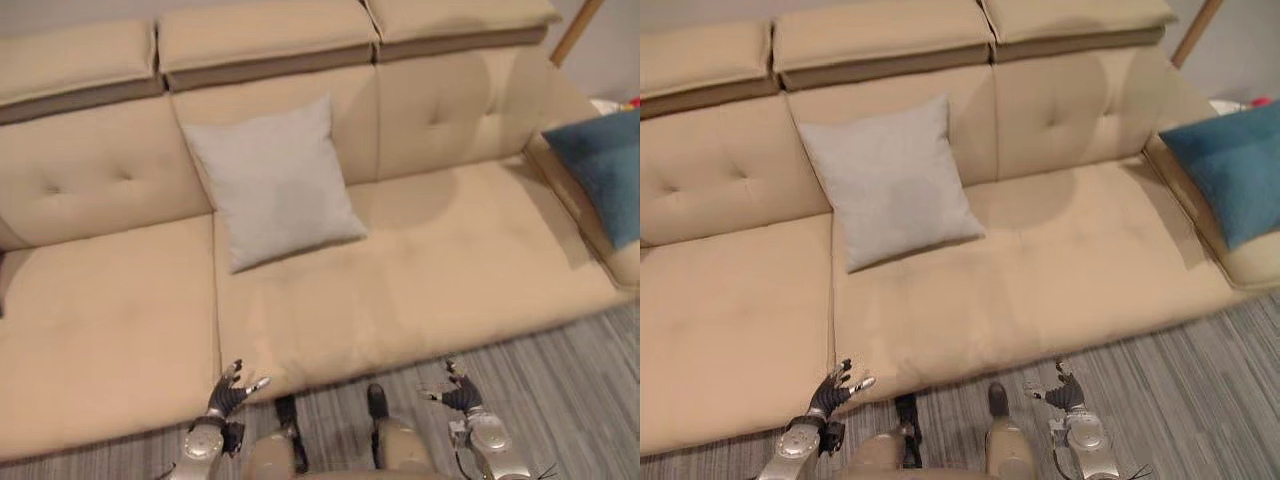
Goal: Pick up cushions and gather them together orderly.
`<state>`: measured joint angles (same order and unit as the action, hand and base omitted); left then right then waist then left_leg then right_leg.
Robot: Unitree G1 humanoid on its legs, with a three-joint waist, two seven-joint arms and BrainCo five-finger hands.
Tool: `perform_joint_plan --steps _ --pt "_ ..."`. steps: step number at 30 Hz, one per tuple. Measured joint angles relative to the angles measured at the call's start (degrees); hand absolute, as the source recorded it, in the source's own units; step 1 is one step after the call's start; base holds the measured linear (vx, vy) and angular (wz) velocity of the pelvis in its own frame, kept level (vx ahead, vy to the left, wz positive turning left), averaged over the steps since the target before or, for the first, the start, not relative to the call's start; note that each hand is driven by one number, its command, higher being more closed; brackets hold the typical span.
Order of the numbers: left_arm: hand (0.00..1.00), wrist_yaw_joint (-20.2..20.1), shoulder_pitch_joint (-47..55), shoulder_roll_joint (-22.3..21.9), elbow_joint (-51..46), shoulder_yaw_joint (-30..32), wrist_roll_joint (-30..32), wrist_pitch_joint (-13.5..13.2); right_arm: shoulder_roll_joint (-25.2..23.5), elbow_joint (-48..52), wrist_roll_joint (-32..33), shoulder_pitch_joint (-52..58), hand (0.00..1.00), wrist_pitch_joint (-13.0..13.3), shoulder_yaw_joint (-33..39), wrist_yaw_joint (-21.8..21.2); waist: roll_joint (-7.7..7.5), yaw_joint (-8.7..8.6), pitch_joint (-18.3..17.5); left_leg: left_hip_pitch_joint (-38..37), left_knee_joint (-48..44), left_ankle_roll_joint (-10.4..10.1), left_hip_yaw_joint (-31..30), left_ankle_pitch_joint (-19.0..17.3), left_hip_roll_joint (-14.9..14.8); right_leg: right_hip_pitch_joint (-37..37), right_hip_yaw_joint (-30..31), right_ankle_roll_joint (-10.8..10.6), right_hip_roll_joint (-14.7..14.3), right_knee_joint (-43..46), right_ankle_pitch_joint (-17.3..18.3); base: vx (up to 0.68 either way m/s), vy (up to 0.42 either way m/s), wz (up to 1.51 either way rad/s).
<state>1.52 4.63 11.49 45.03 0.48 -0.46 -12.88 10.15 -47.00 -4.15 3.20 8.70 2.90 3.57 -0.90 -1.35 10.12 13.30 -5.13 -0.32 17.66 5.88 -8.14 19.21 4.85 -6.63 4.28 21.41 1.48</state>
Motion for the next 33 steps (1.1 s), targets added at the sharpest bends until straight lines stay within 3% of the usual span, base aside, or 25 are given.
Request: perform_joint_plan --steps 1,3,4,6,7,8,9,10,11,13,15,16,17,19,20,23,26,29,30,32,33 --pt "0.0 0.17 0.11 -0.12 -0.26 0.2 -0.14 0.19 -0.65 0.11 0.16 1.37 0.0 -0.23 0.0 0.03 0.12 0.0 0.07 -0.7 -0.86 0.02 -1.01 -0.02 -0.03 0.31 -2.26 1.6 0.59 12.16 5.15 -0.1 -0.045 0.3" --pt "0.0 0.17 2.21 -0.22 -2.68 0.22 -0.16 0.28 -1.36 0.14 0.17 2.79 0.0 -0.16 -0.53 -0.06 -0.52 0.61 -0.38 -1.07 -1.87 0.25 -1.9 -0.18 -0.01 -1.83 -3.29 0.38 2.1 26.44 9.64 -0.15 -0.127 0.28" --pt "0.0 0.2 3.15 -0.2 -3.5 0.27 -0.16 0.41 -1.35 0.16 0.16 2.51 0.0 -0.14 -0.62 -0.08 -1.14 0.93 -0.79 -0.33 -2.23 -0.11 -2.06 0.25 0.0 -3.78 -3.21 -0.81 2.81 28.31 10.62 -0.26 -0.217 0.13" --pt "0.0 0.49 4.25 -0.34 -4.72 0.69 -0.16 0.85 -0.99 0.68 0.19 1.57 0.0 -0.1 -0.53 0.06 -1.87 2.1 -1.28 2.17 -3.21 -0.75 -2.13 1.6 -0.25 -6.37 -3.33 -1.33 3.25 24.11 15.06 -0.27 -0.228 -0.05" --pt "0.0 0.93 4.34 -2.12 -5.29 1.74 -0.5 1.22 0.52 1.78 0.56 0.5 0.0 0.0 -0.37 0.33 -1.05 2.68 -1.41 5.01 -2.81 -1.47 -2.02 2.93 -1.89 -7.01 -5.69 2.04 2.11 17.0 19.73 -0.27 -0.21 -0.14" --pt "0.0 1.02 4.46 -2.84 -5.27 1.63 -0.86 1.21 0.92 2.15 0.92 0.2 0.0 0.0 -0.3 0.59 -0.28 3.01 -1.6 6.11 -2.53 -1.5 -1.89 2.97 -2.19 -6.95 -6.58 3.35 1.64 14.67 20.94 -0.35 -0.242 -0.21" --pt "0.0 1.01 4.6 -4.21 -4.93 0.98 -1.22 1.31 1.66 2.52 1.44 -0.85 0.0 -0.01 0.1 1.28 1.57 3.6 -0.9 7.25 -1.36 -1.7 -2.14 2.81 -3.07 -6.27 -7.33 3.84 0.51 12.9 22.36 -0.38 -0.186 -0.03" --pt "0.0 0.99 4.75 -5.49 -4.94 -0.06 -1.22 1.42 2.2 2.51 1.62 -1.86 0.0 -0.22 0.98 1.76 3.62 3.01 0.27 7.24 0.89 -4.57 -3.71 0.8 -3.44 -5.56 -8.28 4.77 -0.56 12.72 21.02 -0.49 -0.19 0.2" --pt "0.0 1.04 5.17 -6.26 -5.01 -0.36 -1.22 1.39 2.11 2.52 1.84 -1.41 0.0 -0.32 1.87 1.86 3.18 2.09 0.72 6.94 1.91 -7.16 -3.53 -1.25 -3.36 -4.53 -9.14 6.21 -0.25 12.35 20.0 -0.42 -0.131 0.31" --pt "0.0 1.03 5.93 -6.33 -4.98 -0.37 -1.2 1.4 2.13 3.23 1.85 -0.6 0.0 -0.31 2.13 2.62 3.31 2.07 0.4 6.48 -3.06 -6.74 -3.8 -1.17 -2.94 -3.76 -9.13 7.86 0.05 11.56 18.84 -0.31 -0.126 0.05" --pt "0.0 1.1 5.99 -6.33 -5.01 -0.05 -1.2 1.39 2.19 3.43 1.85 -0.45 0.0 -0.29 3.26 2.85 3.32 2.13 0.31 5.13 -11.34 -5.51 -4.19 -2.51 -1.84 -3.82 -7.97 7.77 -0.1 8.91 16.26 -0.17 -0.092 -0.23" --pt "0.0 1.1 5.97 -6.34 -5.07 0.01 -1.21 1.38 2.15 3.5 1.84 -0.56 0.0 -0.26 3.53 2.84 3.36 2.17 0.28 2.92 -13.47 -4.83 -5.29 -5.58 -0.97 -3.6 -6.75 6.83 -0.55 7.16 14.84 -0.09 -0.042 -0.5" --pt "0.0 1.09 6.01 -6.49 -5.21 0.01 -1.22 1.33 2.09 3.51 1.84 -0.84 0.0 -0.24 3.55 2.84 3.59 2.28 0.12 0.58 -13.05 -5.13 -6.93 -8.15 -0.51 -3.06 -5.03 6.02 -1.38 5.29 13.04 -0.08 -0.022 -0.58" --pt "0.0 1.12 6.38 -6.77 -5.27 0.05 -1.25 1.31 2.17 3.5 1.83 -1.12 0.0 -0.25 3.77 2.81 3.81 2.26 -0.05 -2.49 -9.05 -5.28 -8.82 -8.87 0.45 -2.43 -2.75 5.22 -2.41 3.8 11.33 -0.07 0.035 -0.76" --pt "0.0 1.14 6.39 -6.94 -5.26 0.02 -1.31 1.33 2.2 3.5 1.86 -0.89 0.0 -0.22 4.37 2.82 4.79 2.02 -0.78 -4.78 -5.07 -5.67 -9.3 -9.43 0.4 -2.35 -1.34 4.82 -3.33 2.48 9.98 -0.04 0.076 -0.88" --pt "0.0 1.18 4.8 -6.84 -5.29 -0.05 -1.74 1.33 1.84 3.51 1.95 0.3 0.0 -0.17 6.33 2.89 4.54 1.92 -1.16 -5.9 -3.33 -5.38 -6.7 -9.64 0.5 -3.09 0.82 3.66 -3.59 -1.7 6.96 -0.03 0.1 -0.56" --pt "0.0 1.14 4.19 -6.77 -6.63 -0.24 -1.72 1.34 1.02 3.57 2.8 1.09 0.0 -0.16 6.85 3.02 4.33 0.46 -1.28 -6.78 -3.9 -4.4 -3.31 -10.96 0.76 -4.06 4.64 2.78 -4.17 -6.03 3.59 -0.02 0.125 -0.63" --pt "0.0 1.1 3.89 -6.8 -7.33 -0.41 -1.7 1.36 -0.6 5.94 4.37 1.22 0.0 -0.06 6.85 3.0 4.19 -0.78 -1.23 -7.56 -7.21 -3.63 -0.41 -13.55 0.93 -3.15 11.6 1.34 -5.24 -7.64 0.96 0.02 0.143 -1.34" --pt "0.0 1.1 3.9 -6.81 -7.87 -0.48 -1.69 1.37 -0.97 7.32 4.62 0.73 0.0 0.13 6.25 2.98 4.3 -0.74 -1.18 -8.07 -8.25 -3.04 1.85 -15.63 0.3 -1.44 13.25 1.04 -6.38 -8.69 -1.67 -0.03 0.104 -2.37" --pt "0.0 1.13 4.16 -6.69 -9.14 -0.53 -1.69 1.37 -1.41 7.28 4.84 -0.93 0.0 0.22 5.65 3.12 4.17 -0.76 -0.97 -8.74 -8.37 -2.56 8.89 -17.15 -1.48 0.39 5.67 4.4 -5.34 -10.64 -3.53 -0.06 0.023 -2.3" --pt "0.0 1.18 3.71 -5.93 -9.77 -0.78 -1.69 1.39 -1.77 6.66 5.06 -1.88 0.0 0.17 5.04 3.76 3.8 -0.72 -0.44 -10.95 -8.2 -2.93 15.84 -17.91 -2.3 2.28 -12.8 9.36 -1.19 -7.7 -0.05 -0.04 0.006 -1.99"
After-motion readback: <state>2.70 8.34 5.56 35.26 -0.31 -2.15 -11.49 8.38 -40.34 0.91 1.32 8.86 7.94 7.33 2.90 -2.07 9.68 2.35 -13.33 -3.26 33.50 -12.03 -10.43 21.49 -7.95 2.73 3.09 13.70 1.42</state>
